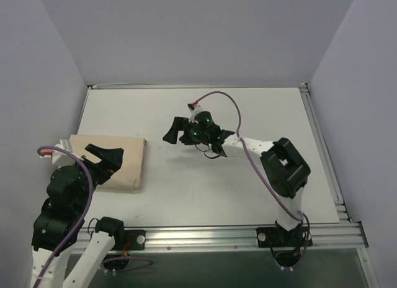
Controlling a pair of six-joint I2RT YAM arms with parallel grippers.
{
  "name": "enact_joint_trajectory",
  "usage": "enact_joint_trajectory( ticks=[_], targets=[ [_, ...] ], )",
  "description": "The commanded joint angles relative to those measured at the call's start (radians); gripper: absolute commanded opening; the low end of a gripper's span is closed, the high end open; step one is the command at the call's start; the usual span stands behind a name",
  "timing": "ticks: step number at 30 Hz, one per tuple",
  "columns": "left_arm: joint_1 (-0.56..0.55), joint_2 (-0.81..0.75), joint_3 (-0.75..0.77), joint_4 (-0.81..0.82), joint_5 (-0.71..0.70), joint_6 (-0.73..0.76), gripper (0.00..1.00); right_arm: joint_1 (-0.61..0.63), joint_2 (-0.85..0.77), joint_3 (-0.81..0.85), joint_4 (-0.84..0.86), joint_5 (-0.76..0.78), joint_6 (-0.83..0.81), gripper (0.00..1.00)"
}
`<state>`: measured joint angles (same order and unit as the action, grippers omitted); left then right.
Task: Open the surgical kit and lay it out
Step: Open the surgical kit at the center of the board.
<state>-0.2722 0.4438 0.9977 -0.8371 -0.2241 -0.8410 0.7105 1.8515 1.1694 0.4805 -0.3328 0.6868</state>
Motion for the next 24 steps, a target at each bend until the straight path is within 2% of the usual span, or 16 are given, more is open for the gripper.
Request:
enact_joint_trajectory(
  ticks=[1,2,5,10,11,16,19,22,24],
  targets=[
    [0.005,0.016,-0.013,-0.019,0.074,0.063,0.94,0.038,0.124,0.162,0.106,-0.045,-0.009,0.96],
    [0.005,0.022,-0.013,-0.031,0.075,0.053,0.94,0.059,0.205,0.247,0.099,-0.041,-0.012,0.96],
    [0.005,0.023,-0.011,-0.063,0.054,0.042,0.94,0.087,0.341,0.363,0.133,-0.078,0.013,0.92],
    [0.005,-0.054,-0.039,-0.050,0.016,0.019,0.94,0.116,0.489,0.490,0.199,-0.097,0.043,0.86],
    [0.005,-0.057,-0.042,-0.056,0.008,0.017,0.94,0.119,0.538,0.521,0.196,-0.109,0.054,0.82],
    [0.005,-0.040,-0.051,-0.097,-0.020,0.013,0.94,0.139,0.617,0.653,0.184,-0.123,0.071,0.77],
    [0.005,-0.027,-0.064,-0.100,-0.029,-0.001,0.94,0.141,0.663,0.709,0.193,-0.146,0.108,0.70],
    [0.005,-0.007,-0.073,-0.099,-0.018,-0.016,0.94,0.136,0.689,0.725,0.199,-0.156,0.126,0.49],
    [0.005,0.010,-0.082,-0.091,0.006,-0.018,0.94,0.129,0.677,0.695,0.251,-0.158,0.144,0.31]
  ],
)
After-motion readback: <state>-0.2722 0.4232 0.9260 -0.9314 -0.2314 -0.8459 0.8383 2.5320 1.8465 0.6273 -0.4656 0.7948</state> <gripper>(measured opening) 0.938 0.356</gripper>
